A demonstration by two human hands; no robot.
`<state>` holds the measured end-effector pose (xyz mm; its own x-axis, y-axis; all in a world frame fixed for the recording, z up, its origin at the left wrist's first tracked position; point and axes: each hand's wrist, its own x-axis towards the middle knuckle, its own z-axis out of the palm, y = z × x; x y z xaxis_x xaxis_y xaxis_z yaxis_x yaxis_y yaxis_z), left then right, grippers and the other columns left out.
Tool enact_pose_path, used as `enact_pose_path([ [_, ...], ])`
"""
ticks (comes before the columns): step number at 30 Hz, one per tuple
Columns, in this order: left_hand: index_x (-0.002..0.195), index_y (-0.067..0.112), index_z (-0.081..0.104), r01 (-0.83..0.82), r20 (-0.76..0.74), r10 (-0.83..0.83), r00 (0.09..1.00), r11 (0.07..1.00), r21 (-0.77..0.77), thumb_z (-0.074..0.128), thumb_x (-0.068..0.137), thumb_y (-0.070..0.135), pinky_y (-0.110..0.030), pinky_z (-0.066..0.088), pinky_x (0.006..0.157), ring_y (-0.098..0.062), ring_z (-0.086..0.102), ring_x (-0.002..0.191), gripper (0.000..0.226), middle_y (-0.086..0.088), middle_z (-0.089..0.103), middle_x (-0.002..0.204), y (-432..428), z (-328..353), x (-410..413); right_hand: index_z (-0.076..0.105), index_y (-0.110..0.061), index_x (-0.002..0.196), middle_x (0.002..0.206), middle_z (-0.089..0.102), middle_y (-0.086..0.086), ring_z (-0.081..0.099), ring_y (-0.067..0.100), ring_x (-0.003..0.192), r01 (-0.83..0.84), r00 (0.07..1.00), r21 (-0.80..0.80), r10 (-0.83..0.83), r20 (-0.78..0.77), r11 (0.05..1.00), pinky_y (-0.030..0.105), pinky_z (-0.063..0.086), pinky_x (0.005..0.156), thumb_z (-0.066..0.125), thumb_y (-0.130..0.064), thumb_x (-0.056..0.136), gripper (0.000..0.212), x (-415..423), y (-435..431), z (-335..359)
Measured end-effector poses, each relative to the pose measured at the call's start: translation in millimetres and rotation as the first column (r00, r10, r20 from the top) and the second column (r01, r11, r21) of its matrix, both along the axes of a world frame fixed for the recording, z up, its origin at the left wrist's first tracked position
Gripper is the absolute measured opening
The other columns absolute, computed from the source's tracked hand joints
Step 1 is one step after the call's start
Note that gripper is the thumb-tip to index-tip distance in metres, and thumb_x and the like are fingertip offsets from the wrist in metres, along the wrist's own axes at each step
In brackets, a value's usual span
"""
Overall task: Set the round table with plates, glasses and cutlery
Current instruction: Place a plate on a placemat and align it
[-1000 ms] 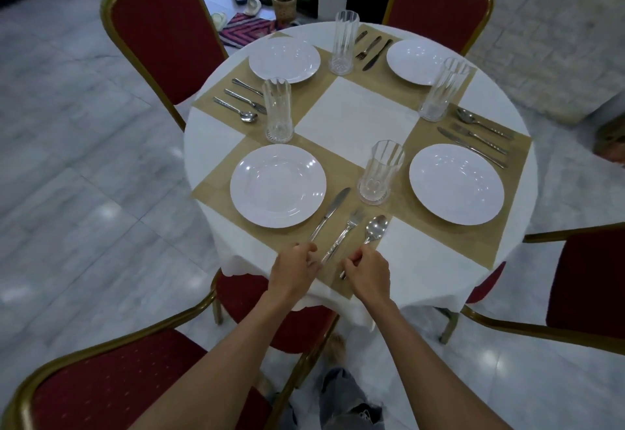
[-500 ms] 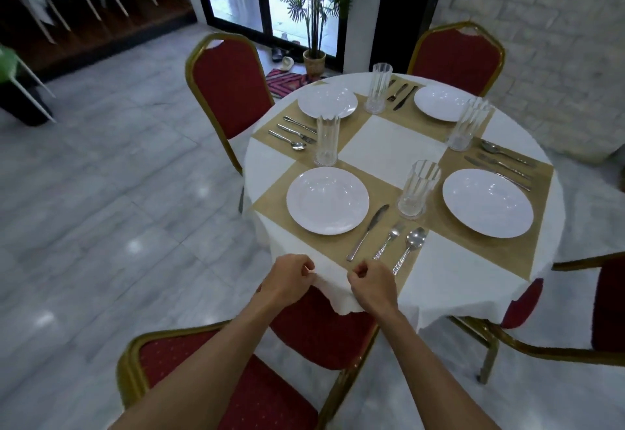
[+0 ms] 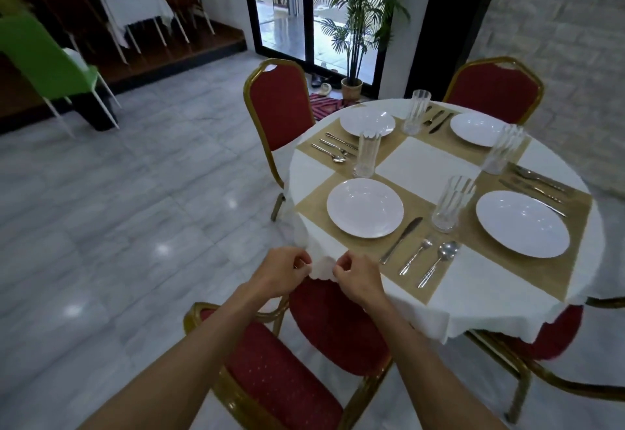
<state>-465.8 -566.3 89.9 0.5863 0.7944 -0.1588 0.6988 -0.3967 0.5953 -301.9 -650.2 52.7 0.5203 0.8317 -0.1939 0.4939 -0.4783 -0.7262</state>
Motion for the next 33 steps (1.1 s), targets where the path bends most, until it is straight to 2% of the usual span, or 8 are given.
enact_pose_path([
  [4,0.107,0.018,0.073,-0.007,-0.003,0.007,1.000,1.000,0.009,0.065,0.091,0.026,-0.017,0.048,0.078,-0.005,0.062,0.087,0.020,0.002,0.072,0.102,22,10,-24,0.068,-0.020,0.082,0.084,0.070,-0.005,0.065,0.015,0.084,-0.049,0.999,-0.007,0.049,0.012,0.999,0.032,0.053,0.078,0.064,-0.022,0.083,0.005,-26,14,15],
  [7,0.110,0.018,0.073,-0.001,0.020,0.001,1.000,1.000,0.003,0.065,0.091,0.027,-0.015,0.046,0.077,-0.005,0.062,0.087,0.022,0.001,0.073,0.104,43,13,-37,0.069,-0.018,0.083,0.086,0.071,-0.003,0.066,0.017,0.085,-0.051,0.998,-0.009,0.051,0.025,0.999,0.033,0.054,0.080,0.064,-0.022,0.084,0.006,-45,36,21],
  [13,0.112,0.018,0.071,0.088,0.013,-0.087,0.996,0.995,-0.044,0.064,0.092,0.028,-0.016,0.045,0.081,-0.008,0.064,0.095,0.023,0.001,0.072,0.108,108,9,-87,0.071,-0.014,0.091,0.092,0.072,-0.002,0.063,0.014,0.086,-0.060,0.998,0.005,0.060,0.015,0.998,0.025,0.043,0.075,0.062,-0.022,0.087,0.013,-109,104,20],
  [16,0.113,0.019,0.069,0.101,-0.017,-0.103,0.995,0.990,-0.100,0.064,0.093,0.031,-0.020,0.048,0.079,-0.010,0.064,0.095,0.024,0.001,0.071,0.109,155,1,-122,0.070,-0.014,0.091,0.086,0.067,-0.005,0.061,0.010,0.079,-0.015,1.000,-0.017,0.014,-0.014,1.000,0.021,0.041,0.065,0.063,-0.023,0.089,0.012,-150,143,14],
  [19,0.115,0.020,0.067,0.135,-0.054,-0.147,0.988,0.974,-0.180,0.064,0.093,0.032,-0.020,0.049,0.074,-0.009,0.063,0.091,0.025,0.001,0.070,0.109,188,-4,-157,0.068,-0.015,0.087,0.077,0.062,-0.009,0.055,0.001,0.068,0.034,0.998,-0.044,-0.037,-0.051,0.998,0.011,0.035,0.054,0.065,-0.023,0.089,0.009,-187,172,7],
  [27,0.116,0.019,0.067,0.182,-0.068,-0.198,0.978,0.964,-0.193,0.063,0.094,0.031,-0.015,0.045,0.066,-0.006,0.061,0.088,0.025,0.004,0.066,0.103,272,-19,-199,0.067,-0.020,0.088,0.087,0.068,-0.004,0.063,0.011,0.081,0.129,0.975,-0.100,-0.145,-0.170,0.987,0.019,0.042,0.064,0.066,-0.027,0.090,0.007,-234,242,1],
  [30,0.117,0.020,0.067,0.273,-0.086,-0.293,0.952,0.943,-0.191,0.062,0.094,0.032,-0.013,0.042,0.065,-0.007,0.061,0.090,0.026,0.005,0.066,0.105,294,-23,-184,0.068,-0.018,0.088,0.090,0.071,-0.001,0.067,0.015,0.084,0.258,0.939,-0.085,-0.270,-0.212,0.962,0.028,0.054,0.073,0.066,-0.026,0.090,0.009,-217,261,-5],
  [33,0.118,0.020,0.067,0.371,-0.091,-0.392,0.915,0.910,-0.184,0.062,0.095,0.032,-0.016,0.044,0.073,-0.008,0.062,0.093,0.027,0.003,0.069,0.108,321,-27,-160,0.069,-0.019,0.084,0.084,0.072,0.000,0.069,0.017,0.081,0.462,0.843,-0.075,-0.464,-0.272,0.884,0.037,0.058,0.077,0.064,-0.029,0.090,0.012,-188,273,-18],
])
